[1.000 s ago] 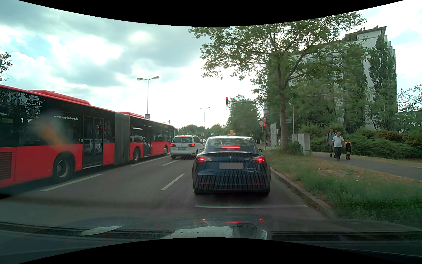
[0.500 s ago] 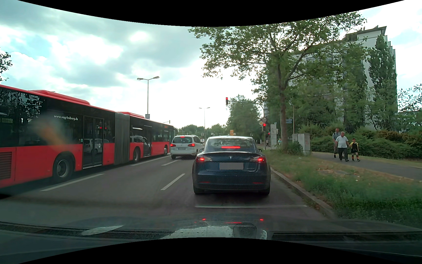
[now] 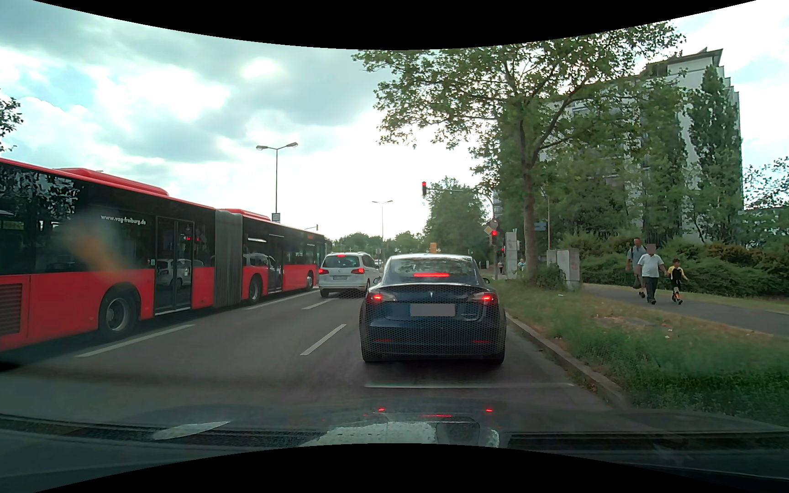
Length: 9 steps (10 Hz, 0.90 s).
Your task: Follow the waypoints while adhering to traffic rules and regulations
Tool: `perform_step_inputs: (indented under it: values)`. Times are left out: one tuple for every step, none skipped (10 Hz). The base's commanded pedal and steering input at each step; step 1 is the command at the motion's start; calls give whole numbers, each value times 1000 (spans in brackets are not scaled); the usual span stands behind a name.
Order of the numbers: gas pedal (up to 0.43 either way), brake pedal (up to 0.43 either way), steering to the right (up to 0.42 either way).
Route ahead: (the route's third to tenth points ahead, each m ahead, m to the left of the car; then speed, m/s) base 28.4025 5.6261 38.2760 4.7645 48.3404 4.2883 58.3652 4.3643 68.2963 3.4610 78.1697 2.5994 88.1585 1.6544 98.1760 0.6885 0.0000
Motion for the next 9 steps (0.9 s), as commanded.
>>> perform_step_inputs:
  values:
    - [0, 238, -2]
    - [0, 238, -2]
    - [0, 238, -2]
    - [0, 238, -2]
    - [0, 238, -2]
    - [0, 238, -2]
    - [0, 238, -2]
    - [0, 238, -2]
    - [0, 238, -2]
